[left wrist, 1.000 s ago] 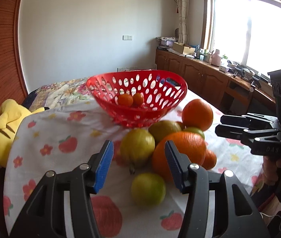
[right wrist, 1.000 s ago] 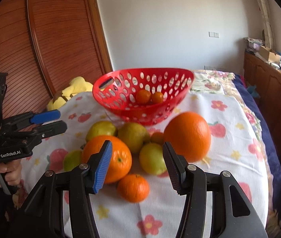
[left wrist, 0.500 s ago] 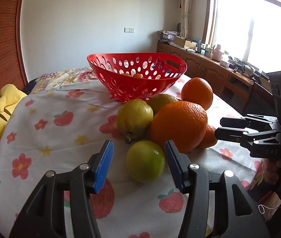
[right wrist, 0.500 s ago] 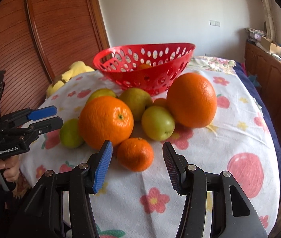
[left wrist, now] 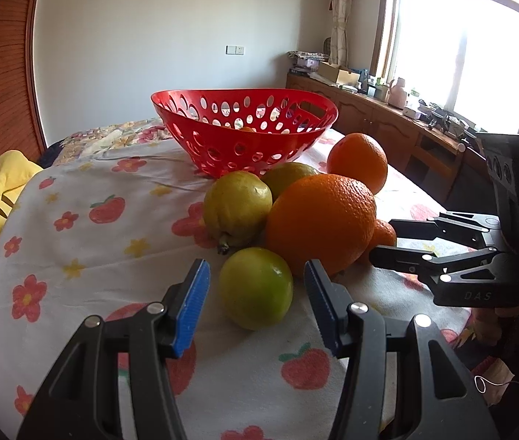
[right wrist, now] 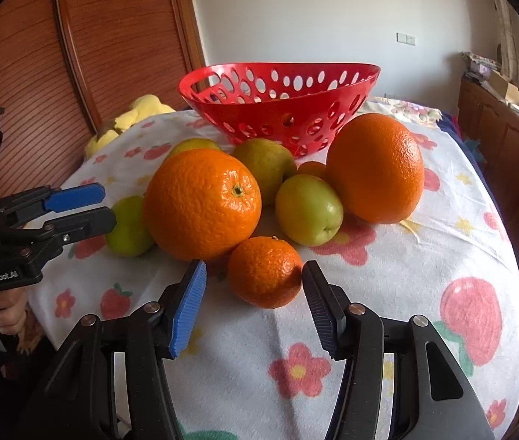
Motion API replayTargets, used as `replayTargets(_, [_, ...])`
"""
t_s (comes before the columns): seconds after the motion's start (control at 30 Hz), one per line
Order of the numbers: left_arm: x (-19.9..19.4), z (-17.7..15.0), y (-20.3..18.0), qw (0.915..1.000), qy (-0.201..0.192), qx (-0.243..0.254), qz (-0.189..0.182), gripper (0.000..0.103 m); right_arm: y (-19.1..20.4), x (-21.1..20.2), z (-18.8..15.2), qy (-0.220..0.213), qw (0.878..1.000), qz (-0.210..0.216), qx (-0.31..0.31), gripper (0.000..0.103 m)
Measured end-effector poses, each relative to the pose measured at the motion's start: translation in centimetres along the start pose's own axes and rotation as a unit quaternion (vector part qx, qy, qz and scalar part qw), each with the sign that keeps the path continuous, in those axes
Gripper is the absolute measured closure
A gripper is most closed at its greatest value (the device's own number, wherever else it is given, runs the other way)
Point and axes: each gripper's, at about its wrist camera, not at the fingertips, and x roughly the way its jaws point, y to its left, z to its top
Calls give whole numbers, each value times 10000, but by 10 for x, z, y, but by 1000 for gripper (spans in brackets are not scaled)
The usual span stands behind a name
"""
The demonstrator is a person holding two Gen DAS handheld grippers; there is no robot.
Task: Organize fruits
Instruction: 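Withdraw the right tool toward a small tangerine while the left tool moves toward a green lime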
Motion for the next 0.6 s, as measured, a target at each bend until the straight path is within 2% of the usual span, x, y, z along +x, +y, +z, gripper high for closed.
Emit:
replayTargets(0.37, [8,-3,-4,9999,101,-11,-27,49,-6,12,-5,170,9998,-115,19,47])
replayTargets(0.43, [8,-3,-4,9999,109,-10,-29,49,-6,12,-7,161,9998,-143,-2,56])
replayTargets(0.6, [12,-3,-5,9999,157,-3,-26,49,-7,9,-9,136,9998,-159,11,56])
